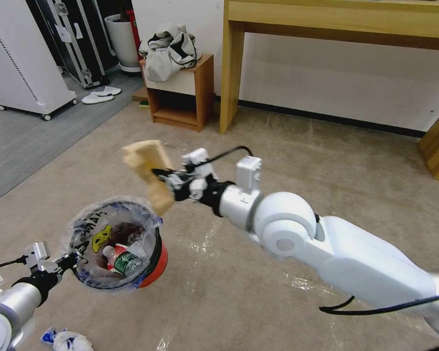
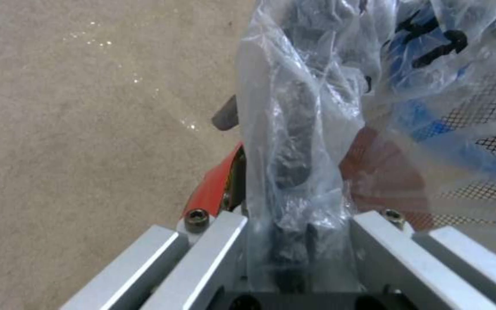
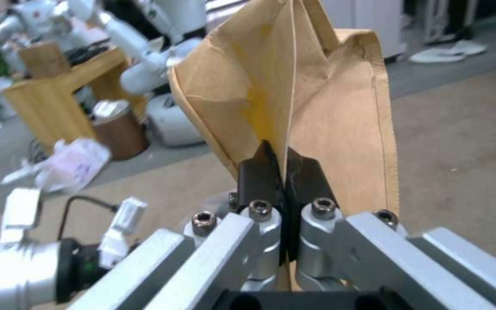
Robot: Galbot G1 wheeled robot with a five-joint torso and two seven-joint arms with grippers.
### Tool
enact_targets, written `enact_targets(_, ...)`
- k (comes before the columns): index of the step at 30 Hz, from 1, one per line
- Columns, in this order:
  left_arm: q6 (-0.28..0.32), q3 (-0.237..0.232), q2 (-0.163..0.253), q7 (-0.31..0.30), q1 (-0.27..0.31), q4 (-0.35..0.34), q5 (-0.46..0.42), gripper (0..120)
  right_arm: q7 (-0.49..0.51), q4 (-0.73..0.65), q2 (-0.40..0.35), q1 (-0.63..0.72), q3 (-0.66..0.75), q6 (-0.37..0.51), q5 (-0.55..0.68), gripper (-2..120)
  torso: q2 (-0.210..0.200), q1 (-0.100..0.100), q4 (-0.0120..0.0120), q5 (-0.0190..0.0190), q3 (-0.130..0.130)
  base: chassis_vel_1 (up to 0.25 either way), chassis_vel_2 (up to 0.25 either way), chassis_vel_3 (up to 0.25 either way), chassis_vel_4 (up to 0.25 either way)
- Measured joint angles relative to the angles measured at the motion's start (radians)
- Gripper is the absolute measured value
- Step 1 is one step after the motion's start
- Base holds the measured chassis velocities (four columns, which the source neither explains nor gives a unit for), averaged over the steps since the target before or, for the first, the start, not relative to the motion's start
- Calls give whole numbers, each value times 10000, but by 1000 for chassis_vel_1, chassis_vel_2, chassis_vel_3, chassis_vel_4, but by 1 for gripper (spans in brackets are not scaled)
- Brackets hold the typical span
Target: Pick up the trash bin and place the garbage on the floor into it.
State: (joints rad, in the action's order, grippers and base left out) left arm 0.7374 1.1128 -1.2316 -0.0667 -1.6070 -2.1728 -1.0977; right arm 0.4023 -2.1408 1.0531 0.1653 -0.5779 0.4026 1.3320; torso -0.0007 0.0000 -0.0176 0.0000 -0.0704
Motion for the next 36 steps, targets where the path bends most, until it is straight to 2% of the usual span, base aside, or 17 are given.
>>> enact_targets(9,0,-47,3,30,75,-4,17,1,211,728,1015,-629,-1383,144,277,0,0,0,1,0,0,0,0,0,0)
enact_targets(16,-3,-6,17,33,133,-52,-39,1,242,1242,1335,-524,-2348,193,-252,0,0,0,0,1,0,0,0,0,0)
enact_targets(36,-16,24,-275,47,54,-505,-93,1,207,2364,1841,-374,-3164,184,-983,0,1,0,0,2,0,0,0,0,0)
